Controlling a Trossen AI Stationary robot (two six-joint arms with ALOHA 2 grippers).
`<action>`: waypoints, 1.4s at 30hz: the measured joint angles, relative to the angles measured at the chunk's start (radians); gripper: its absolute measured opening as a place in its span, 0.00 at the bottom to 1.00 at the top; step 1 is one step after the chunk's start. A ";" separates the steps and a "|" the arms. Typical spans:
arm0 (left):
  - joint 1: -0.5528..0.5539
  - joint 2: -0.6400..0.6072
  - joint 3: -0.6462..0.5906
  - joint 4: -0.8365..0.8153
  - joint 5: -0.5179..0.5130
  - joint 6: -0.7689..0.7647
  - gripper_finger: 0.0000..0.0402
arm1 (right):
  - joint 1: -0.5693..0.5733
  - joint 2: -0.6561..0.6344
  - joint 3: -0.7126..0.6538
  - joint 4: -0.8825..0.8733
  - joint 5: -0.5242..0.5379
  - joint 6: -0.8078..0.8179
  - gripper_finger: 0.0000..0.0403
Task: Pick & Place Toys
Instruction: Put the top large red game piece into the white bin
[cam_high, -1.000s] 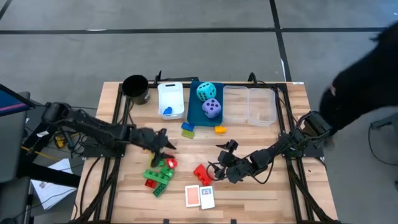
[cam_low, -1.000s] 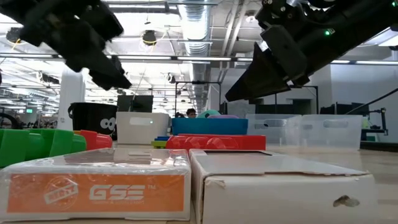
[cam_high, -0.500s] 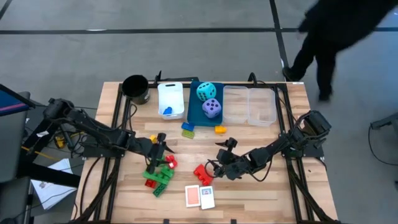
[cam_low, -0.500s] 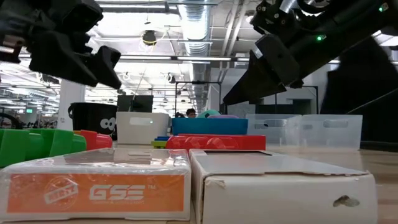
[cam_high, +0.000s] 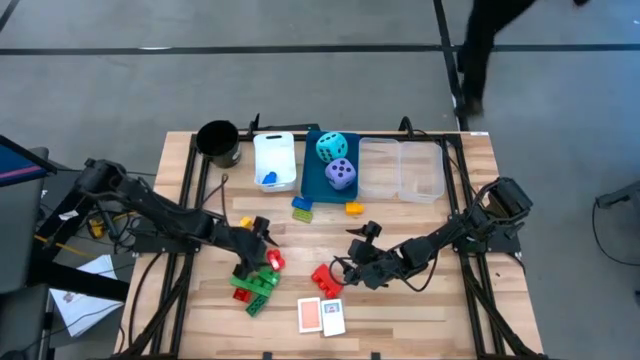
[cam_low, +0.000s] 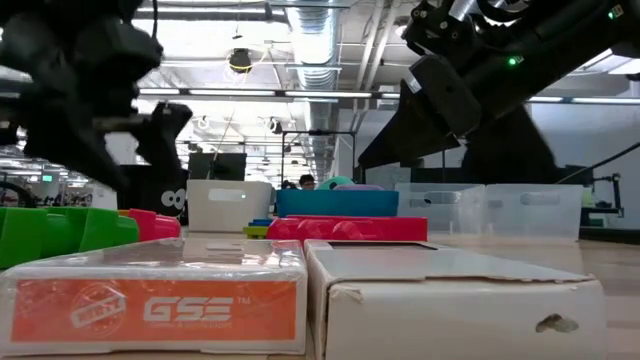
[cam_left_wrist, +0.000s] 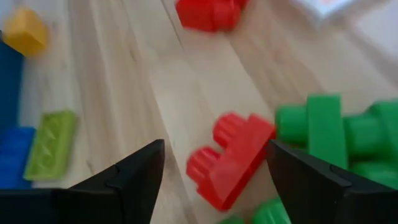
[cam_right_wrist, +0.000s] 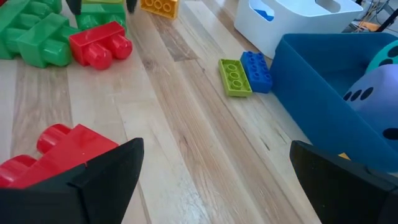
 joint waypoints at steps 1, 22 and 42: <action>0.000 0.021 0.000 0.000 0.000 0.000 0.69 | 0.000 0.000 0.000 0.002 0.000 0.000 0.99; 0.000 0.204 0.000 0.173 0.015 -0.136 0.45 | 0.001 0.000 0.000 0.007 0.000 0.000 0.99; 0.039 0.204 0.000 0.358 -0.177 -0.183 0.03 | 0.001 0.000 0.000 0.025 0.000 0.000 0.99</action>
